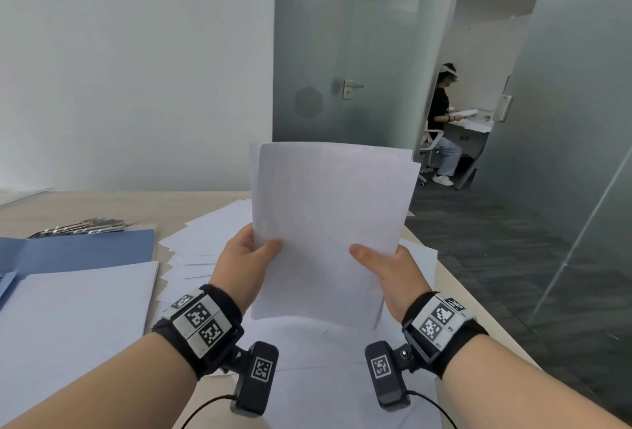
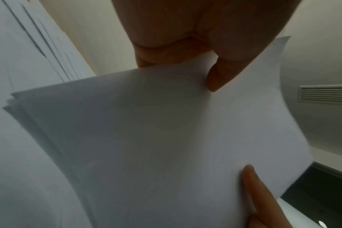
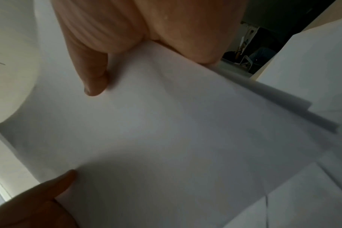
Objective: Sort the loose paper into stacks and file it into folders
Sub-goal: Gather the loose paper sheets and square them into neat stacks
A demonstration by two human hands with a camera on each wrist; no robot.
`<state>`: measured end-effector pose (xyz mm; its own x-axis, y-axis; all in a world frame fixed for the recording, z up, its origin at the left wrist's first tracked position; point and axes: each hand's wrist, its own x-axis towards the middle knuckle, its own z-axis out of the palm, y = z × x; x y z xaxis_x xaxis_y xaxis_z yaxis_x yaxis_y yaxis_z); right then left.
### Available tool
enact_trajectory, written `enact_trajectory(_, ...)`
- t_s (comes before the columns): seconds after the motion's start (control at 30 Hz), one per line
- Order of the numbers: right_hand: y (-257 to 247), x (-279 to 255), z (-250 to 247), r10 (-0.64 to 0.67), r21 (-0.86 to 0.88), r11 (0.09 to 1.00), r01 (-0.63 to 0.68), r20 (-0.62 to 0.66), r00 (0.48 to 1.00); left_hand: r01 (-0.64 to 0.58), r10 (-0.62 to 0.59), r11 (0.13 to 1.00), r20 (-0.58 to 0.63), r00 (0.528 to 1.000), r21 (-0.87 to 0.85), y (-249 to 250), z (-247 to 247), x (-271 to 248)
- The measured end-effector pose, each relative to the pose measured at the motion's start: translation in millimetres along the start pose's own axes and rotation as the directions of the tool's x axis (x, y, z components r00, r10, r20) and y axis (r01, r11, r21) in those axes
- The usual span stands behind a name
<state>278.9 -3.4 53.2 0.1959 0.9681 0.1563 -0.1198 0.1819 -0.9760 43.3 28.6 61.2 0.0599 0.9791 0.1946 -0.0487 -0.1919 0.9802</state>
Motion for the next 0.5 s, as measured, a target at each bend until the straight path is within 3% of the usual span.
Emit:
enact_trajectory(0.17, 20.2, -17.0, -5.7, 0.09, -0.105, 0.991, -0.085, 0.041, 0.995, 0.092, -0.091, 0.996, 0.045, 0.995, -0.021, -18.2, -7.4, -14.6)
enact_trajectory(0.33, 14.3, -17.6, 4.6, 0.078, -0.134, 0.988, -0.071, 0.05, 0.996, 0.107, -0.107, 0.993, 0.013, 0.994, 0.043, -15.8, -8.3, -16.0)
enact_trajectory(0.5, 2.5, -10.3, 30.4, 0.108, -0.16, 0.983, -0.092, 0.096, 0.989, 0.112, -0.111, 0.992, -0.036, 0.993, 0.055, -4.5, -40.8, -16.8)
